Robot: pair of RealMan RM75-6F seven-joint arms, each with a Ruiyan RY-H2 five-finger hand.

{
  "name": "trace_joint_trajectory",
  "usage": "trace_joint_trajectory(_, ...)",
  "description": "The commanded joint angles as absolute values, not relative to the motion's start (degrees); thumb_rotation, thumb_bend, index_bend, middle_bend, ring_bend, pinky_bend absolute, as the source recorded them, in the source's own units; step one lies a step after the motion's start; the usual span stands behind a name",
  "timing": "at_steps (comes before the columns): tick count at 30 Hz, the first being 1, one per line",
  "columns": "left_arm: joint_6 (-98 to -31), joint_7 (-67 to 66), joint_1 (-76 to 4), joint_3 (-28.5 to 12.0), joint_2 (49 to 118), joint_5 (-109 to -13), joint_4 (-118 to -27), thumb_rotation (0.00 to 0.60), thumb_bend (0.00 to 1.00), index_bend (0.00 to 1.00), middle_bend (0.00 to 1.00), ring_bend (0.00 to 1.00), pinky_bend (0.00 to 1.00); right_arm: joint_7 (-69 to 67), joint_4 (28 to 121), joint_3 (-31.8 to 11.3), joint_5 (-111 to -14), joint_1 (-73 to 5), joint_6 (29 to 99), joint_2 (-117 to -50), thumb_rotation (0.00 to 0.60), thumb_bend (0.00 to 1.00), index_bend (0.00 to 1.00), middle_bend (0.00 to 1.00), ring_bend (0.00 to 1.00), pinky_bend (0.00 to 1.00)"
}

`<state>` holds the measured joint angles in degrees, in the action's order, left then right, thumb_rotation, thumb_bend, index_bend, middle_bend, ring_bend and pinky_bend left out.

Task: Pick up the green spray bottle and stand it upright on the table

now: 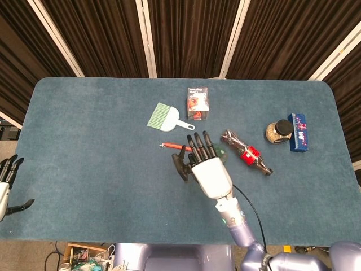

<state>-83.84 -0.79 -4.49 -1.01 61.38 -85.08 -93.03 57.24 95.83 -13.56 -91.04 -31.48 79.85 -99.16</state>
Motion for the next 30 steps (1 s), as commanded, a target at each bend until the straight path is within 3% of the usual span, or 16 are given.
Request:
trace_joint_trajectory(1,-83.32,-0.47,-4.75,-0.68,61.23,-85.57,-93.05,0.600,0.05,0.00,0.00,0.01,0.10,40.26,105.85,-15.15,-91.35,-28.04,85.89,-94.36,0.600,0.53,0.92,0.14,0.00,0.00)
trace_joint_trajectory(7,-83.18,-0.47,-4.94,-0.22,61.24,-86.74,-93.22,0.600,0.04,0.00,0.00,0.01,0.10,25.12,112.22,-16.44,-84.72,-24.97,86.93,-91.76,0.600,0.53,0.92,0.14,0.00,0.00)
trace_joint_trajectory(17,-82.90,-0.16,-5.13,-0.11,61.29,-87.07,-92.94,0.600,0.05,0.00,0.00,0.01,0.10,13.40,117.84,-19.23,-72.48,-22.78,83.07,-86.86,0.600,0.53,0.92,0.13,0.00,0.00)
trace_joint_trajectory(30,-83.35,0.33,-4.98,0.13,61.12,-87.75,-92.85,0.600,0.05,0.00,0.00,0.01,0.10,7.33,109.87,-14.93,-79.66,-20.77,86.29,-89.83,0.600,0.53,0.92,0.12,0.00,0.00)
